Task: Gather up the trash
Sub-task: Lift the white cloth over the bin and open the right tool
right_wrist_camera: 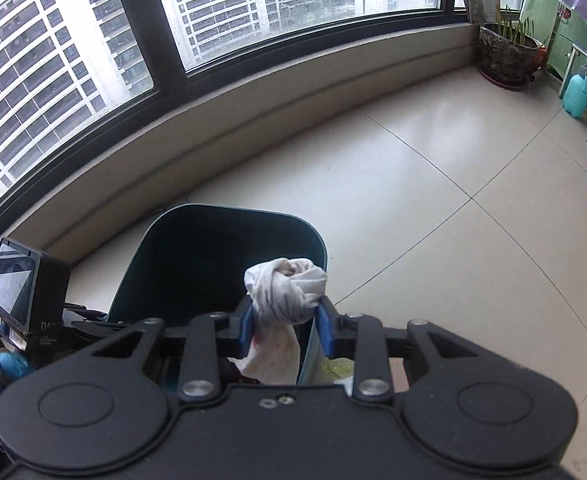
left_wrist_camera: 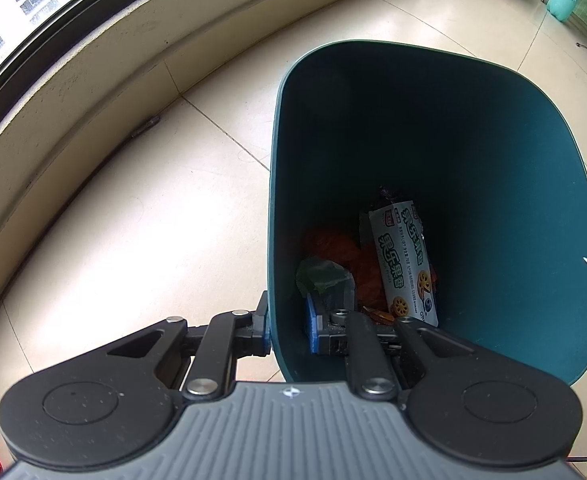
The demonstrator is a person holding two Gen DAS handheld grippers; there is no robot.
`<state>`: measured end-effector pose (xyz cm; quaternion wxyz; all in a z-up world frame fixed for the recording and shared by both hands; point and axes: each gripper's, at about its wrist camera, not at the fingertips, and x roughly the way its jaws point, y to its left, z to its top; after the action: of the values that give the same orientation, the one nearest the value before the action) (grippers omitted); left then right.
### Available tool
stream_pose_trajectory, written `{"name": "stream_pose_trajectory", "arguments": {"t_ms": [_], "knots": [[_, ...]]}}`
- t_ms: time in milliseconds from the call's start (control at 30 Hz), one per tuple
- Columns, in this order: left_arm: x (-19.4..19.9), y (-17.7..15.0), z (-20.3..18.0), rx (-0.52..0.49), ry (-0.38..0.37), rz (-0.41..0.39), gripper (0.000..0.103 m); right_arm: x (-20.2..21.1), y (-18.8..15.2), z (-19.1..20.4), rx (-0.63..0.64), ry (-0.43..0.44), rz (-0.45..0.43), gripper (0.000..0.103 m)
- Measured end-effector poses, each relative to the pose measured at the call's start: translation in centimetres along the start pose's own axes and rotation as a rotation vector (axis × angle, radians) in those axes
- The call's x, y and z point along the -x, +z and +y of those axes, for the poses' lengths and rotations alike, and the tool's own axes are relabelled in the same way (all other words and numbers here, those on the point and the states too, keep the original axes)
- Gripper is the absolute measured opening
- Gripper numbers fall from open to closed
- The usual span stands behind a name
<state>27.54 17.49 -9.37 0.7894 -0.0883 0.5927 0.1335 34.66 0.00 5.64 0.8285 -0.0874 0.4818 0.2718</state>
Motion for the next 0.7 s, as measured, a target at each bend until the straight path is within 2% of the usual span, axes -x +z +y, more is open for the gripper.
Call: {"name": "stream_pose_trajectory", "arguments": {"t_ms": [267,700], "knots": [[0.4,-0.1,0.4,0.001,-0.016,-0.008,0.016,-7.9,1.0,2.9,-0.007,0.026,0.108,0.030],[0.7,0.0,0.5,-0.005,-0.023,-0.010,0.016,-18.0,-1.0,3.2,-0.034,-0.048,0.302,0.031]]}}
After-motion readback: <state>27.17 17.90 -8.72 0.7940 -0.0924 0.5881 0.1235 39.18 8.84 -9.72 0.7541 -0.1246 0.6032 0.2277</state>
